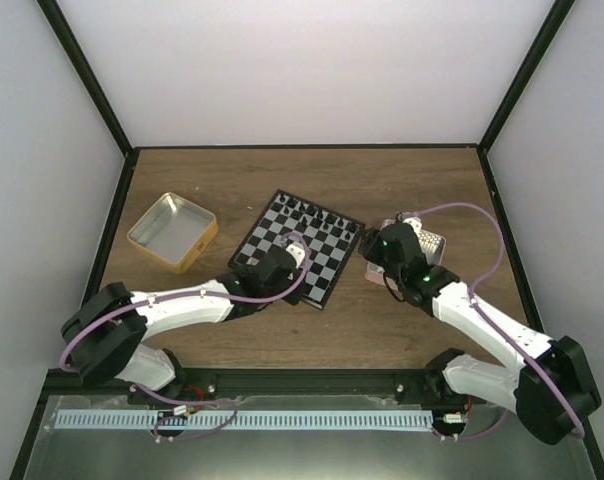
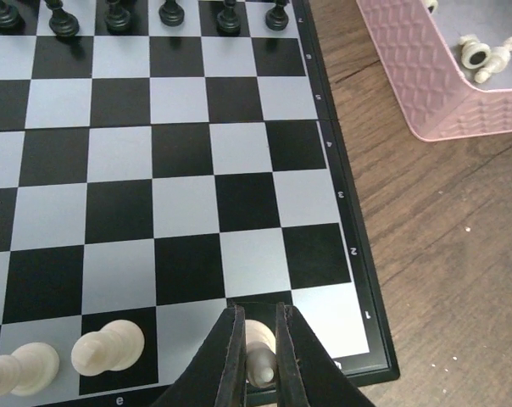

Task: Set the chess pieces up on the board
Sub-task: Place the chess piece on the chessboard.

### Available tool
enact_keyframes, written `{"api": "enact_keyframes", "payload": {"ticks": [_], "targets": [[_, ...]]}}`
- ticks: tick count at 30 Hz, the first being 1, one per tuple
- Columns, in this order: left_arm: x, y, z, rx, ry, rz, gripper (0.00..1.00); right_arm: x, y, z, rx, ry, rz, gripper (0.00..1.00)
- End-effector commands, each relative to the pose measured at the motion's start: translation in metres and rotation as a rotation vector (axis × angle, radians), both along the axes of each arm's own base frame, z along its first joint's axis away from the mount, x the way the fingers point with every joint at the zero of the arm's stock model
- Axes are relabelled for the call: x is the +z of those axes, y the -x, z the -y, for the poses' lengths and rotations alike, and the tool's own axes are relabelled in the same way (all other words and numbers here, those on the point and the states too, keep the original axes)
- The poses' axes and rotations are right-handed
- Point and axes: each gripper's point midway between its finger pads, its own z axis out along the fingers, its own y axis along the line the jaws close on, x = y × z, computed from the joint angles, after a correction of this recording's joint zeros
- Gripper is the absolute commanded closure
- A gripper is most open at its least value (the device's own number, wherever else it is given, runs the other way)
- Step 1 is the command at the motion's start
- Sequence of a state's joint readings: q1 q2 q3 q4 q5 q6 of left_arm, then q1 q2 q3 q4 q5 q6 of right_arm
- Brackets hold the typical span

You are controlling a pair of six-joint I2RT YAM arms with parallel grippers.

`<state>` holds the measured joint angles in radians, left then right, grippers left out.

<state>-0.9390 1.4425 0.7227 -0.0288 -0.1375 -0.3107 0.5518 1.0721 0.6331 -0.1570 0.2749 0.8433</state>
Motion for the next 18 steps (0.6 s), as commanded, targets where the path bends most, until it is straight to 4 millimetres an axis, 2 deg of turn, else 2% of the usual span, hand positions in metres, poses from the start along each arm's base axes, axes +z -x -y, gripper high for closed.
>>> {"api": "enact_keyframes", "payload": {"ticks": [1, 5, 18], "targets": [[-0.003, -0.009, -0.003, 0.038, -0.006, 0.055, 0.92, -0.002, -0.002, 0.004, -0.022, -0.009, -0.009, 0.33], [-0.014, -0.012, -0.013, 0.096, -0.031, 0.056, 0.91, -0.006, -0.003, 0.004, -0.02, -0.008, -0.022, 0.33], [-0.034, -0.011, -0.012, 0.101, -0.044, 0.02, 0.87, -0.007, -0.008, 0.001, -0.008, -0.018, -0.029, 0.33]]}}
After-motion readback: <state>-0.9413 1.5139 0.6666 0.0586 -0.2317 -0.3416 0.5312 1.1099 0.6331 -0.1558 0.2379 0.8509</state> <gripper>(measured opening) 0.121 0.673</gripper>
